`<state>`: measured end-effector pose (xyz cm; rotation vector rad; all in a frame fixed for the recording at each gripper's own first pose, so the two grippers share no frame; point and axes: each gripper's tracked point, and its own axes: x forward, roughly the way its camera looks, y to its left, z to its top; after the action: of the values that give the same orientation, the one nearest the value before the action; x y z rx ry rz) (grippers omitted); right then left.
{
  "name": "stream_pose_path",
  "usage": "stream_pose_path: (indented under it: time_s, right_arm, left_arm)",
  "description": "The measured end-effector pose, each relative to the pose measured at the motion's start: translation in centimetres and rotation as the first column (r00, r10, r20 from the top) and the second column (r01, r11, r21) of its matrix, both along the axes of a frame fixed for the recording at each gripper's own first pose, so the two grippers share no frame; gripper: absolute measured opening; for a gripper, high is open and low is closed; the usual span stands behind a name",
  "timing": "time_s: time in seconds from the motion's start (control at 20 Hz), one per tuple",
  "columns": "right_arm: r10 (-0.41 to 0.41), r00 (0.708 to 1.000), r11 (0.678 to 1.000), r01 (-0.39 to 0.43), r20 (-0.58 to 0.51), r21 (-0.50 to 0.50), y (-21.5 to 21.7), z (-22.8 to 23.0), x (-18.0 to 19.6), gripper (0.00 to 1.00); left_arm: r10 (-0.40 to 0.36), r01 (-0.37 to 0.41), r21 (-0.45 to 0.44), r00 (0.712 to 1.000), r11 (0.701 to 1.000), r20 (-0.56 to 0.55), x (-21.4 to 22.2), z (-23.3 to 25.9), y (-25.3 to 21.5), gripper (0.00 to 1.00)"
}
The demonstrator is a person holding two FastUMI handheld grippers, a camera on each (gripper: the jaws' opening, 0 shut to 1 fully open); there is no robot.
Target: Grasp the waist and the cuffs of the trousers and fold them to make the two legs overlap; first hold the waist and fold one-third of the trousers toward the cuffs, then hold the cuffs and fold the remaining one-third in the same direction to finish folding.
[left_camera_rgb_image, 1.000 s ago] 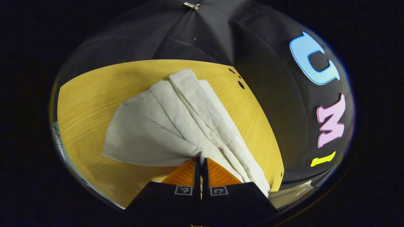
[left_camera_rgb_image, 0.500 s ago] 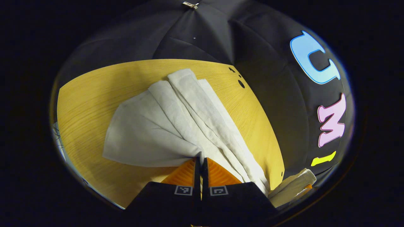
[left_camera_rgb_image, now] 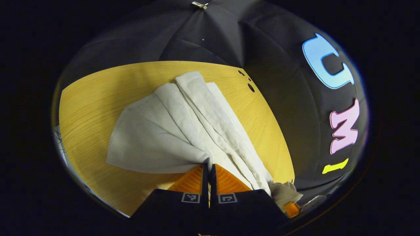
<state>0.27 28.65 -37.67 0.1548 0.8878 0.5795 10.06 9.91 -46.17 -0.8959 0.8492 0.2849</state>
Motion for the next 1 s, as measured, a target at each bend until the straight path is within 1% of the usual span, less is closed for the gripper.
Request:
stream_pose_path:
  time_s: [0.05, 0.1, 0.15, 0.2, 0.25, 0.3, 0.35, 0.4, 0.5, 0.6, 0.7, 0.8, 0.9, 1.0]
  right_arm:
    - [0.022, 0.999, 0.999, -0.021, -0.038, 0.030, 0.8, -0.4, -0.9, 0.24]
    - [0.040, 0.996, 0.997, -0.035, -0.076, 0.069, 1.7, -0.4, -1.6, 0.30]
    - [0.058, 0.992, 0.991, -0.043, -0.111, 0.127, 2.6, 0.3, -2.7, 0.32]
    - [0.073, 0.987, 0.982, -0.046, -0.141, 0.185, 3.5, 1.1, -3.7, 0.56]
    - [0.082, 0.984, 0.973, -0.044, -0.158, 0.229, 3.9, 1.9, -4.2, 0.53]
    - [0.065, 0.986, 0.972, -0.027, -0.152, 0.235, 3.4, 2.3, -4.1, 0.67]
    - [0.043, 0.989, 0.973, -0.009, -0.144, 0.233, 2.3, 2.6, -3.8, 0.70]
    - [0.014, 0.990, 0.974, 0.018, -0.139, 0.225, 0.8, 2.7, -3.2, 0.70]
    - [-0.067, 0.989, 0.976, 0.093, -0.132, 0.197, -2.8, 2.7, -2.4, 0.70]
    - [-0.163, 0.979, 0.971, 0.180, -0.119, 0.156, -7.3, 1.9, -1.5, 0.70]
    - [-0.257, 0.960, 0.956, 0.269, -0.112, 0.119, -12.0, 1.5, -1.4, 0.70]
    - [-0.341, 0.933, 0.933, 0.351, -0.116, 0.080, -16.6, 1.1, -1.8, 0.70]
    - [-0.407, 0.904, 0.908, 0.416, -0.128, 0.048, -20.5, 0.3, -3.0, 0.70]
    - [-0.465, 0.874, 0.879, 0.474, -0.142, 0.040, -23.6, 0.0, -4.0, 0.70]
  left_arm:
    - [0.001, -0.001, 0.001, 1.000, 1.000, -0.001, 0.0, 0.0, 0.1, 0.06]
    - [0.001, -0.001, 0.002, 1.000, 1.000, -0.002, 0.0, 0.0, 0.1, 0.06]
    - [0.001, -0.001, 0.003, 1.000, 1.000, -0.002, 0.0, 0.0, 0.1, 0.06]
    - [0.002, -0.002, 0.002, 1.000, 1.000, -0.002, 0.0, 0.0, -0.1, 0.06]
    - [0.004, -0.004, -0.002, 1.000, 1.000, 0.002, 0.0, 0.0, 0.0, 0.06]
    - [0.009, -0.009, -0.012, 1.000, 1.000, 0.007, 0.0, 0.0, 0.0, 0.06]
    - [0.016, -0.016, -0.028, 1.000, 0.999, 0.012, 0.0, 0.1, 0.0, 0.06]
    - [0.027, -0.026, -0.045, 0.999, 0.999, 0.019, 0.0, 0.1, 0.1, 0.06]
    - [0.047, -0.043, -0.078, 0.998, 0.996, 0.048, 0.2, 0.6, 0.1, 0.06]
    - [0.041, -0.033, -0.092, 0.996, 0.995, 0.083, 0.4, 1.7, 0.1, 0.06]
    - [0.020, -0.009, -0.087, 0.992, 0.996, 0.124, 1.0, 3.3, -0.2, 0.06]
    - [-0.009, 0.020, -0.065, 0.986, 0.998, 0.165, 1.6, 5.3, -0.9, 0.06]
    - [-0.045, 0.052, -0.029, 0.977, 0.998, 0.208, 2.2, 7.2, -1.8, 0.05]
    - [-0.078, 0.078, 0.008, 0.965, 0.997, 0.251, 2.9, 9.2, -2.8, 0.05]
